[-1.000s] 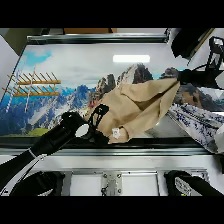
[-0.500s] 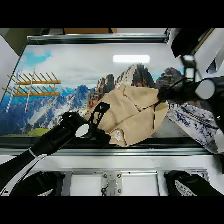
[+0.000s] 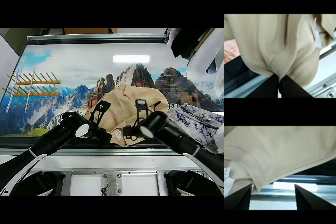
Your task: Fold the clothes and pants, and hang the long-sleeved shirts on hangers.
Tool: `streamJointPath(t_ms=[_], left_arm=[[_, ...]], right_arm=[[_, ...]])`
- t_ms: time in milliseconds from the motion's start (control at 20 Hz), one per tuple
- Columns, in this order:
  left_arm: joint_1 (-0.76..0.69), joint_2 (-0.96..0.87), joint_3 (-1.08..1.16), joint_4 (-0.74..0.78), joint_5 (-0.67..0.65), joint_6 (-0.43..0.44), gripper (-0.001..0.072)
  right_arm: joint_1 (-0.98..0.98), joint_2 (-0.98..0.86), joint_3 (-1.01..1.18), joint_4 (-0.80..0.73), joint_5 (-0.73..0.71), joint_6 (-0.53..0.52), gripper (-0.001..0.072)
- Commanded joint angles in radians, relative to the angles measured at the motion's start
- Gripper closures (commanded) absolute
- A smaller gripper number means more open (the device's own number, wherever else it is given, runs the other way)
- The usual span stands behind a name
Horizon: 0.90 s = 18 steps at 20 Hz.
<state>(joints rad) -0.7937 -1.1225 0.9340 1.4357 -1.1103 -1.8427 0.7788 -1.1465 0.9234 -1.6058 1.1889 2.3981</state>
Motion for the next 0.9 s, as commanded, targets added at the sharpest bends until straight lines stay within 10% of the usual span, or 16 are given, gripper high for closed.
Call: streamJointPath(t_ms=[0,850], left_arm=[[0.000,0.000,0.000,0.001,0.008,0.001,0.0688],[0.000,0.202,0.000,-0.001,-0.083,0.001,0.0688]], right_arm=[[0.120,-0.100,-0.018,-0.013,-0.038,0.146,0.0141],[0.156,-0.191,-0.019,-0.164,0.050,0.280,0.0262]])
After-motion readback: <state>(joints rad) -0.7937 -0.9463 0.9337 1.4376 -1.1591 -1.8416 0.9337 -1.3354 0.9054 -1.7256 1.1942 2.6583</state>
